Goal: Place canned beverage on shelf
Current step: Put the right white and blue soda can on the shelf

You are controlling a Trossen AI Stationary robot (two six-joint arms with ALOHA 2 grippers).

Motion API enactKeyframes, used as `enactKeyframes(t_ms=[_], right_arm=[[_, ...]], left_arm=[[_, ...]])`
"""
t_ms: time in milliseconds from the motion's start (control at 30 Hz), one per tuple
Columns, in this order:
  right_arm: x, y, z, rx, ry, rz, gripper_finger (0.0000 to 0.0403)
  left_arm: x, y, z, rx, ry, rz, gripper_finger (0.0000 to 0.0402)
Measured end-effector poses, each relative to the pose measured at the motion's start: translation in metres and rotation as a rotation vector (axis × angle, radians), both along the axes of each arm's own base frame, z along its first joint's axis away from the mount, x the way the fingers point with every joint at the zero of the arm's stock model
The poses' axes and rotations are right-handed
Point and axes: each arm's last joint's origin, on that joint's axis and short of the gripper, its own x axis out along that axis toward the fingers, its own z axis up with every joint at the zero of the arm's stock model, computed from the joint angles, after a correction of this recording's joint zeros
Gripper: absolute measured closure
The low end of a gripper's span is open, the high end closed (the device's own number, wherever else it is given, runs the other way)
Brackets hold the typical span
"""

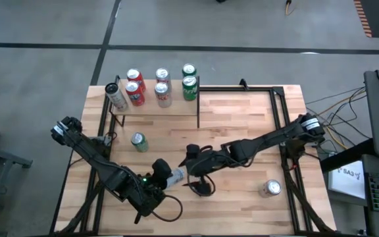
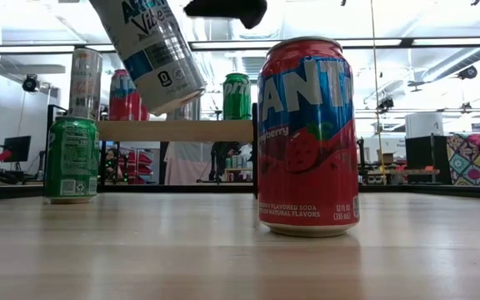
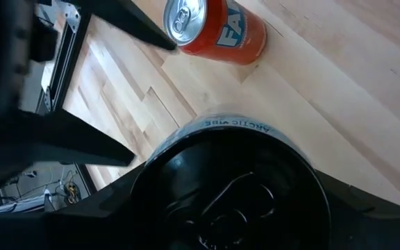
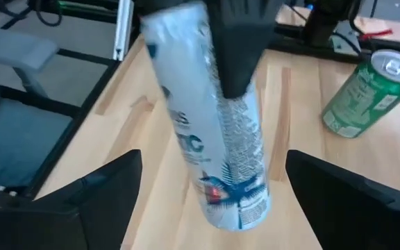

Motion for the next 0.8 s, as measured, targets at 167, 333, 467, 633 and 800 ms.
enactKeyframes(t_ms=[167, 333, 467, 633, 800], right_arm=[[0.008, -0.008, -0.01, 0.025, 0.023, 0.03, 0.0058], [0.013, -0.013, -0.012, 0.06, 0.01, 0.093, 0.0058], [0.016, -0.014, -0.013, 0.073, -0.012, 0.124, 0.0058], [0.023, -0.015, -0.02, 0.074, -0.023, 0.133, 0.0058], [0.026, -0.015, -0.026, 0.058, -0.029, 0.143, 0.0058]], left_arm=[[0.0, 0.0, 0.0, 0.001, 0.001, -0.001, 0.0143], [0.0, 0.0, 0.0, 0.001, -0.002, -0.002, 0.0143], [0.001, 0.001, 0.0, 0.002, -0.003, -0.001, 0.0143], [0.002, 0.001, 0.0, 0.011, -0.004, -0.013, 0.0143], [0.004, 0.002, 0.001, 0.018, -0.005, -0.025, 0.0143]])
